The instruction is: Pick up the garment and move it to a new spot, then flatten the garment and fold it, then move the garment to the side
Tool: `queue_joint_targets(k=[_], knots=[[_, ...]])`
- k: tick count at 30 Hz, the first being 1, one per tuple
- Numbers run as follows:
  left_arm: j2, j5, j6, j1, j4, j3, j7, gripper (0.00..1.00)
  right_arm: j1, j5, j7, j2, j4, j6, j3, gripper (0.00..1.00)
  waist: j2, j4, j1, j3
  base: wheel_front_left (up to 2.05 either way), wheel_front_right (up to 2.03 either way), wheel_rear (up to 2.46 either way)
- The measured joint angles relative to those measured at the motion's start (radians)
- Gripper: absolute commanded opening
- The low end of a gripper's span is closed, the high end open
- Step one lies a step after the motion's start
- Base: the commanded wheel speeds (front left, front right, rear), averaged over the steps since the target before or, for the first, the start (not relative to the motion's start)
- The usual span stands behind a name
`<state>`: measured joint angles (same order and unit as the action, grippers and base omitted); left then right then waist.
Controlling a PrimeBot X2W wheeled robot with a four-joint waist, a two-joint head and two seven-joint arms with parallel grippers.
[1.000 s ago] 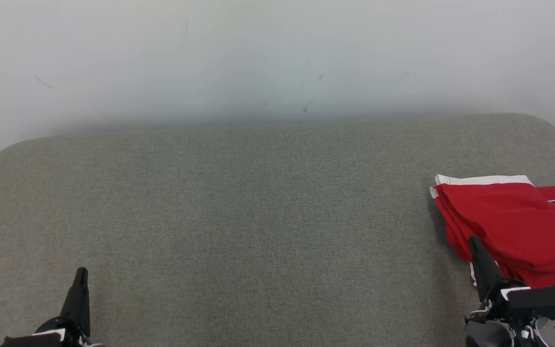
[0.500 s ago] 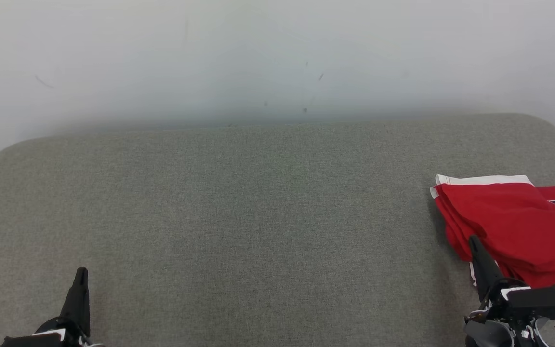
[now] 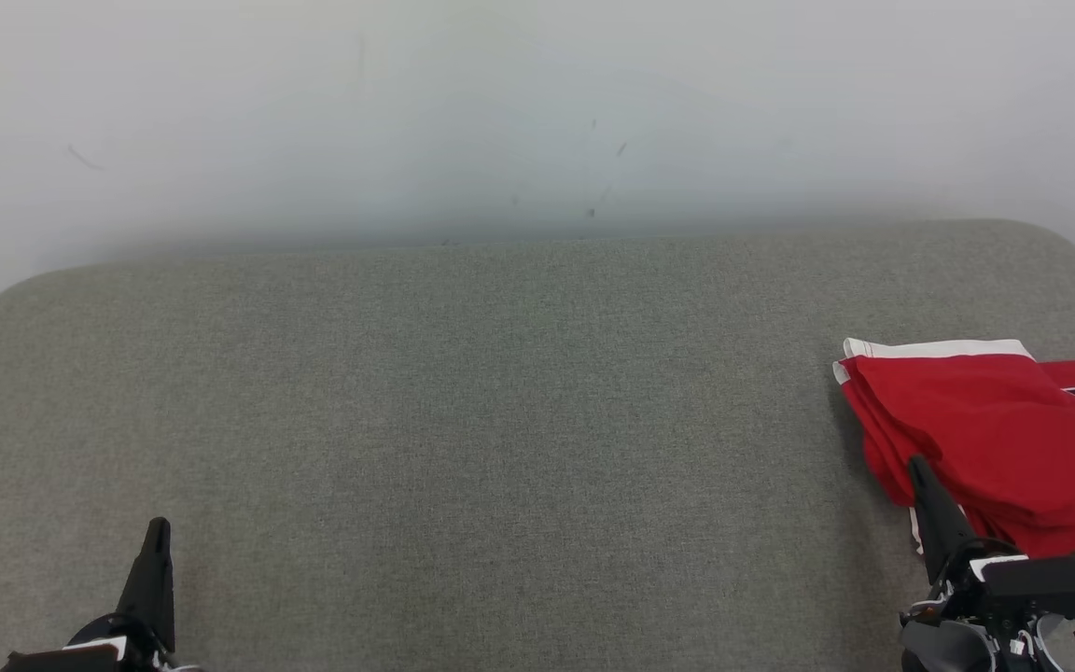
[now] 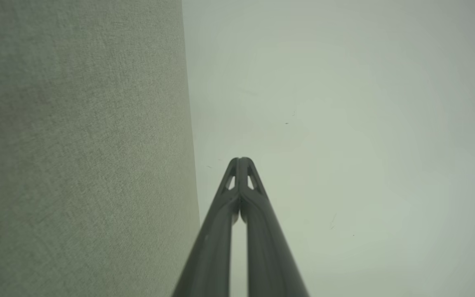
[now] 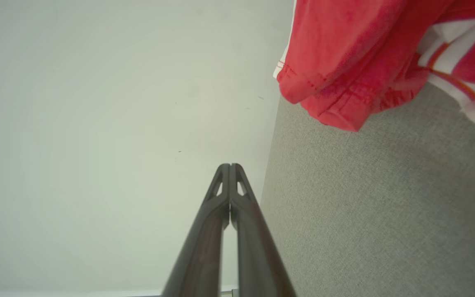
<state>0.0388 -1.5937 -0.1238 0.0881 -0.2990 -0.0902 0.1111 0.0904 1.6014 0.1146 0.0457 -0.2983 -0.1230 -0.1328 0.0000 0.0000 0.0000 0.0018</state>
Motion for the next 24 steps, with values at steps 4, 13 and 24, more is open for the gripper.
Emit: queue_joint_targets(k=[4,13,24], knots=[[0.000,0.000,0.000,0.000,0.000,0.000,0.000,0.00,0.000,0.000,0.000,0.000,0.000,0.000,0.000,0.00,0.0000,0.000,0.0000,0.000,0.00,0.00,0.00],[0.000,0.000,0.000,0.000,0.000,0.000,0.000,0.00,0.000,0.000,0.000,0.000,0.001,0.000,0.000,0.00,0.0000,0.000,0.0000,0.000,0.00,0.00,0.00],[0.000,0.000,0.000,0.000,0.000,0.000,0.000,0.00,0.000,0.000,0.000,0.000,0.001,0.000,0.000,0.00,0.0000,0.000,0.0000,0.000,0.00,0.00,0.00]])
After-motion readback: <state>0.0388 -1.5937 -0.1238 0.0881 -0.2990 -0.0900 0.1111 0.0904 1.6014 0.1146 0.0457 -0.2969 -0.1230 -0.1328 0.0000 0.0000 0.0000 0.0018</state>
